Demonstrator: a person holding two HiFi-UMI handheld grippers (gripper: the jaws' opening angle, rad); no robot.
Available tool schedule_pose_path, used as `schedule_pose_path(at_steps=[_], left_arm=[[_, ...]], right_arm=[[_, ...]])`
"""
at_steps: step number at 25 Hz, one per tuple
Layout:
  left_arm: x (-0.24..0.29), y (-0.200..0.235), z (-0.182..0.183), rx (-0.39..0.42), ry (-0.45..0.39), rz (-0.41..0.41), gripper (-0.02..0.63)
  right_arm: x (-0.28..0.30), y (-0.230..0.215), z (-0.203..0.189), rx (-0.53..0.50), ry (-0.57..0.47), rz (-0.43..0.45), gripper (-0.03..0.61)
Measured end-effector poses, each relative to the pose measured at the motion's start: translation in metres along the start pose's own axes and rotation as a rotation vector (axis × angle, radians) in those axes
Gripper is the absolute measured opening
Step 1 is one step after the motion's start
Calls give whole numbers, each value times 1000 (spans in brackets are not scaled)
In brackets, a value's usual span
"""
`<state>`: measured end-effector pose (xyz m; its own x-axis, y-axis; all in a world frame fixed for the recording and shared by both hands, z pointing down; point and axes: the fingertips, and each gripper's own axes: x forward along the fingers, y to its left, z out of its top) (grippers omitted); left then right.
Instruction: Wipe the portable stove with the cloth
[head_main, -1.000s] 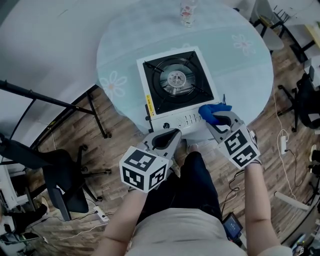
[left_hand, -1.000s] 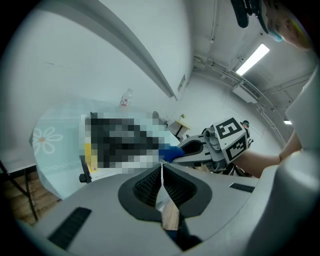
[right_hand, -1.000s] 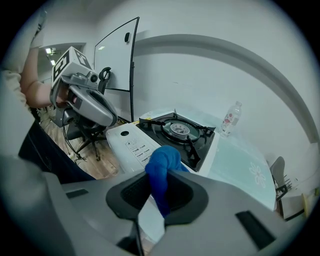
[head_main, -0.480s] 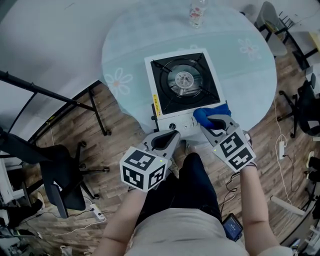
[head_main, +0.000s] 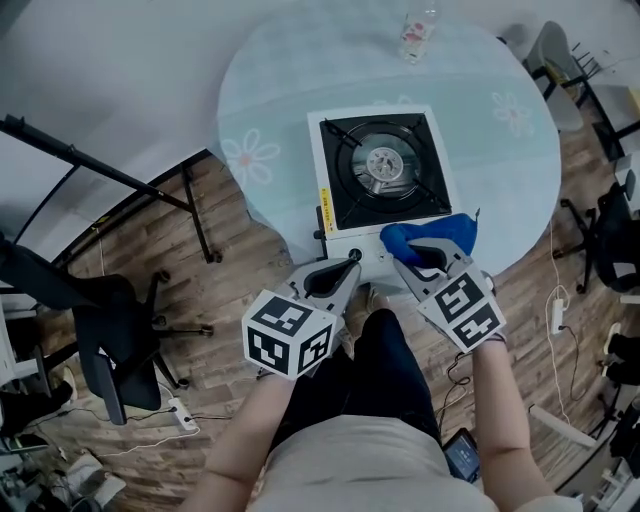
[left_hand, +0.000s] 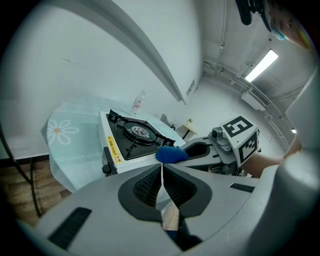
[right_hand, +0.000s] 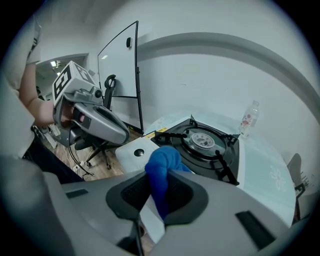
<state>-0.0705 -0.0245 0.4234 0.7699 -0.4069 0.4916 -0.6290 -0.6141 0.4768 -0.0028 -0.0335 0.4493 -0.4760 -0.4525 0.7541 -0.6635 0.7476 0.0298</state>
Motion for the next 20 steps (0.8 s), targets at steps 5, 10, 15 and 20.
schedule_pose_path(at_steps=[5,10,15,20], left_arm=[[-1,7,-3,-19,0,17,28],[-3,14,-2,-32,-7,35,28],[-7,20,-5,-47,-7,51,28],[-11,24,-9,-64,-14,63,28]], right_arm=[[5,7,7,4,-12,38,81],[10,13,13,8,-21,63,81],[15,19,19,14,-15,83,81],[21,25,26,6,-24,101,81]])
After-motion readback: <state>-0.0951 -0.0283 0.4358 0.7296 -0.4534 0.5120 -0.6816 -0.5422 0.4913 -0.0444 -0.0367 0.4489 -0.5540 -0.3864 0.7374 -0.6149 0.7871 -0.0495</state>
